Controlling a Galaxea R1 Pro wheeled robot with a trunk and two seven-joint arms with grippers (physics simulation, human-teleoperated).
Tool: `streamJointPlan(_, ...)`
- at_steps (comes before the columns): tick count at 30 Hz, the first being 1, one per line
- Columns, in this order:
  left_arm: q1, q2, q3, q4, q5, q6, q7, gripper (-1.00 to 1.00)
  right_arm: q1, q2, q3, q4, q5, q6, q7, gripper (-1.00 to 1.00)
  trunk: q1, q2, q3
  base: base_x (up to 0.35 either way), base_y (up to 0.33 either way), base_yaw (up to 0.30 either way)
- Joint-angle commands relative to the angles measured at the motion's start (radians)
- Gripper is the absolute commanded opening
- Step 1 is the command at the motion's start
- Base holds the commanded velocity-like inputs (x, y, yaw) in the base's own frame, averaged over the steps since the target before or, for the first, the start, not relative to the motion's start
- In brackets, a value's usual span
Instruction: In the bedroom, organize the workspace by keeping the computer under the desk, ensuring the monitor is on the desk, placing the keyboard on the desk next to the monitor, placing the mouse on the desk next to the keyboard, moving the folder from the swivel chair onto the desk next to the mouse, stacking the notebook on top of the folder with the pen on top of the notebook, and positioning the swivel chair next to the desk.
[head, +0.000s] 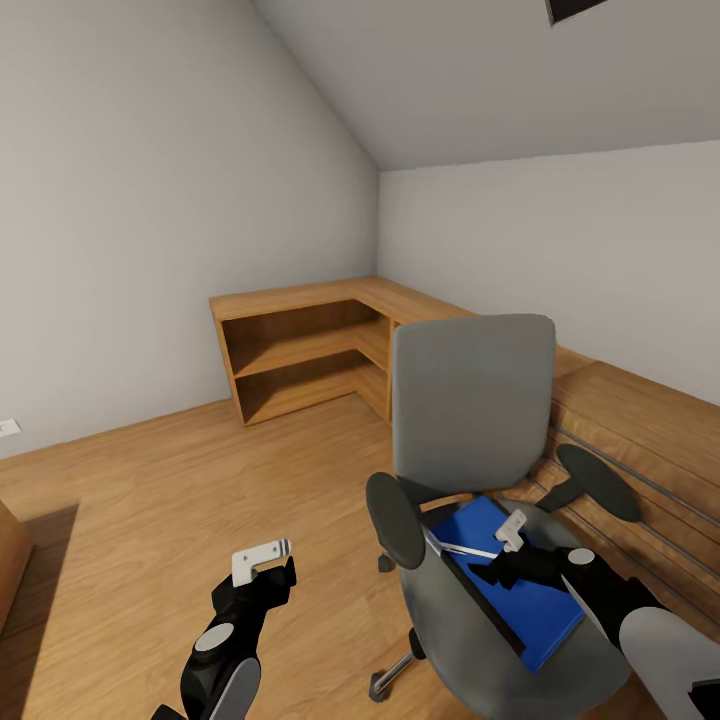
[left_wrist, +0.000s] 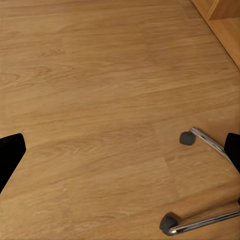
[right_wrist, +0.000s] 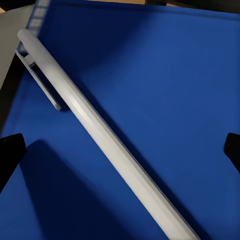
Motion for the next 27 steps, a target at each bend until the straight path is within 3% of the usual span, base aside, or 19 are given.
streamJointPlan(1,-0.001,0.000,-0.001,-0.001,0.008,0.002,0.008,1.00,0.000,0.000,0.002,0.001,0.014,-0.008,0.000,1.00,0.000,0.000,-0.001,0.000,0.000,0.000)
streamJointPlan(13,-0.001,0.000,-0.001,-0.001,0.008,0.002,0.008,1.00,0.000,0.000,0.003,0.001,0.014,-0.008,0.000,1.00,0.000,0.000,-0.001,0.000,0.000,0.000)
streamJointPlan(14,-0.001,0.000,-0.001,-0.001,0.008,0.002,0.008,1.00,0.000,0.000,0.003,0.001,0.014,-0.008,0.000,-1.00,0.000,0.000,-0.001,0.000,0.000,0.000)
streamJointPlan(27,-0.001,0.000,-0.001,-0.001,0.008,0.002,0.008,1.00,0.000,0.000,0.003,-0.001,0.014,-0.010,0.001,-1.00,0.000,0.000,-0.001,0.000,0.000,0.000)
